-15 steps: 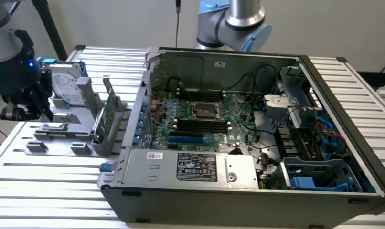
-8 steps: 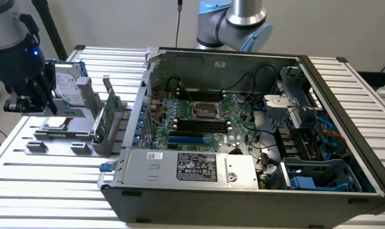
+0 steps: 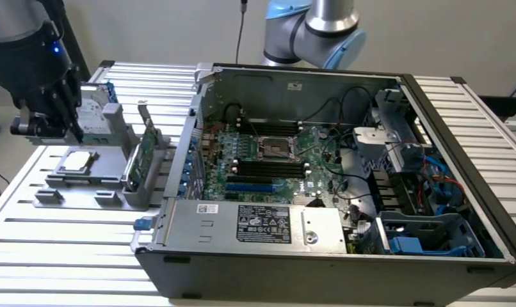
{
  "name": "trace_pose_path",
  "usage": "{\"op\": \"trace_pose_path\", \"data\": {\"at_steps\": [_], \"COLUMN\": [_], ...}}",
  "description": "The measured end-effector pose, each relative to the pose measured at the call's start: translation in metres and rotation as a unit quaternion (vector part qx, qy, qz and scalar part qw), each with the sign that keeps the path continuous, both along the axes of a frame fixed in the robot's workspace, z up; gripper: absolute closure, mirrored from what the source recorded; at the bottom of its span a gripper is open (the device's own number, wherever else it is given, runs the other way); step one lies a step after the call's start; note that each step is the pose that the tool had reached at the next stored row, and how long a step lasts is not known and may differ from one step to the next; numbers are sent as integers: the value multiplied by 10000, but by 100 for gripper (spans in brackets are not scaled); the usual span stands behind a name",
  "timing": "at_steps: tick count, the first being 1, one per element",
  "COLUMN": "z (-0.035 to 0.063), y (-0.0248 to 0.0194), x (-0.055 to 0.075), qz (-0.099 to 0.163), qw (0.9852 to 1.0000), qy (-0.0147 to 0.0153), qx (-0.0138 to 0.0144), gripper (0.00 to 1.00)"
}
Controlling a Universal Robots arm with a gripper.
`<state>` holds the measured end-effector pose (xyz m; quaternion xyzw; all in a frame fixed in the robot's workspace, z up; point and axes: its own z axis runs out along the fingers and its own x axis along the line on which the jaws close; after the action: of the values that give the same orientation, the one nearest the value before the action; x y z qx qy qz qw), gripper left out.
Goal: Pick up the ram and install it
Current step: 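Pick up the ram and move it above insertion slot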
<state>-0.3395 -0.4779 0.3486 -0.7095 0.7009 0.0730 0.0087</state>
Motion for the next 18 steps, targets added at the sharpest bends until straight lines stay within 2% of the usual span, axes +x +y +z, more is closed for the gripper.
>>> {"op": "trace_pose_path", "data": {"at_steps": [4, 8, 18], "z": [115, 188, 216], "y": [-2, -4, -5], "x": [101, 194, 622], "qz": [51, 115, 160], "qw": [10000, 9999, 9999], "qy": [3, 3, 8], "qx": [0, 0, 4], "gripper": [86, 86, 86]}}
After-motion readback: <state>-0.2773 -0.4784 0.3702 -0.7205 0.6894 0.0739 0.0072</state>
